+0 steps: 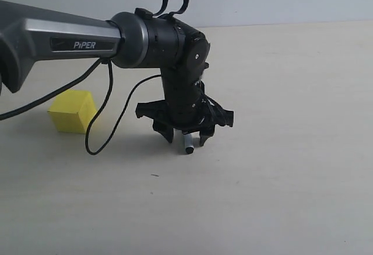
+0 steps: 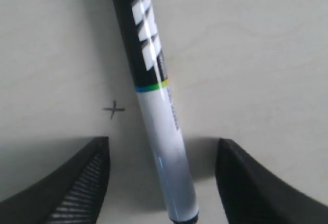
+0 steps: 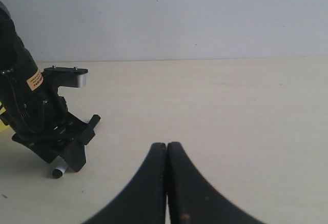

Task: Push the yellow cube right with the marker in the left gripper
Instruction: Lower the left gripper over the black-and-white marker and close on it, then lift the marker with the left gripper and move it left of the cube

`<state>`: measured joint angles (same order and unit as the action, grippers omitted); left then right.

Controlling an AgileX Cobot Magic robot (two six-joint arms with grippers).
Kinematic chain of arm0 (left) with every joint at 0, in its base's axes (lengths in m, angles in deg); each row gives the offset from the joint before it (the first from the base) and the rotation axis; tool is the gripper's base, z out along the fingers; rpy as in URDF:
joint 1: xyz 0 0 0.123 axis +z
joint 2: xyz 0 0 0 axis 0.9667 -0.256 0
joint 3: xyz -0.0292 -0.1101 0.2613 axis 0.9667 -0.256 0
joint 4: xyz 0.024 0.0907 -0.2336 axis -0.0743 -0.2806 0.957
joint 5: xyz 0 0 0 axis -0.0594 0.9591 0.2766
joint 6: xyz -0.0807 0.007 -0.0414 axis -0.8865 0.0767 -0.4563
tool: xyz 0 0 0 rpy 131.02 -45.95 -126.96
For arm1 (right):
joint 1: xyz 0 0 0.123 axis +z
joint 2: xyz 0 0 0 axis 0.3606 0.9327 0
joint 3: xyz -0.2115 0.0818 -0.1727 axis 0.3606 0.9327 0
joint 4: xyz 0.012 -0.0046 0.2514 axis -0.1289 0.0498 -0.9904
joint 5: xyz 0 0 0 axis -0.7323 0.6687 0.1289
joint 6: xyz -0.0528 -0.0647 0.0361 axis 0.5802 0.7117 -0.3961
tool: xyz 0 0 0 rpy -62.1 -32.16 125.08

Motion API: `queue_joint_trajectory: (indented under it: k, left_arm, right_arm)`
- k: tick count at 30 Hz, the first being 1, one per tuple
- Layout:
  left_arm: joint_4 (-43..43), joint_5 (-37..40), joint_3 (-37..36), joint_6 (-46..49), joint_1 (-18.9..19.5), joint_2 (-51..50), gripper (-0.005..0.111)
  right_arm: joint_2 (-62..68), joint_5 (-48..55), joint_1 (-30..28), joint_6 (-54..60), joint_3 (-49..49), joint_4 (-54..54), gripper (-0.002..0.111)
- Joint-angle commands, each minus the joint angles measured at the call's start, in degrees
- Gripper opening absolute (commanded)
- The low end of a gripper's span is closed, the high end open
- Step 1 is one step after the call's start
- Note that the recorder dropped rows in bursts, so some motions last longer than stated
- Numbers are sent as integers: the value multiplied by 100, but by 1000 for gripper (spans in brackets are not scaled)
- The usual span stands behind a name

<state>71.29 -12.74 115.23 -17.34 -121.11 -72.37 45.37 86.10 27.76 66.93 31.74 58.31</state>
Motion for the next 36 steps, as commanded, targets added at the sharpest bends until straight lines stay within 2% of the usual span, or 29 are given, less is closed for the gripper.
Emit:
queue_joint_trajectory:
  k: [1, 3, 7, 15, 18, 21, 26, 29, 31, 32, 33, 34, 35, 36]
  left_arm:
    - [15, 34, 18, 65, -24, -56, 48]
    - [15, 63, 18, 65, -24, -56, 34]
    - [15, 159, 18, 169, -24, -41, 0]
    - [-218, 545, 18, 1399, -24, 730, 0]
    - [-874, 1085, -59, 1440, -24, 1357, 0]
    - [-1717, 1579, -455, 1440, -24, 2095, 0]
    - [-3111, 1579, -1430, 1102, 87, 3479, 0]
    - [-3541, 1579, -1996, 1053, 420, 4235, 0]
    - [-3718, 1579, -2291, 965, 829, 4678, 0]
    - [-3960, 1579, -2501, 941, 1343, 4984, 0]
    - [-4127, 1579, -2590, 941, 1635, 5069, 0]
    - [-4384, 1339, -2720, 991, 2164, 5111, 0]
    - [-4426, 1227, -2770, 1104, 2446, 5111, 0]
    - [-4442, 984, -2862, 1373, 2926, 5020, 0]
  right_arm:
    - [-30, -39, 7, 14, 25, 6, 0]
    - [-30, -39, 7, 14, 25, 6, 0]
    - [-30, -39, 7, 14, 25, 6, 0]
    - [-30, -39, 7, 14, 25, 6, 0]
    - [-30, -39, 7, 14, 25, 6, 0]
    - [-30, -39, 7, 14, 25, 6, 0]
    - [-30, -39, 7, 14, 25, 6, 0]
    - [-30, -39, 7, 14, 25, 6, 0]
    - [-30, -39, 7, 14, 25, 6, 0]
    - [-30, -39, 7, 14, 25, 6, 0]
    - [-30, -39, 7, 14, 25, 6, 0]
    - [-30, -39, 7, 14, 25, 6, 0]
    - [-30, -39, 7, 14, 25, 6, 0]
    - [-30, -39, 7, 14, 25, 6, 0]
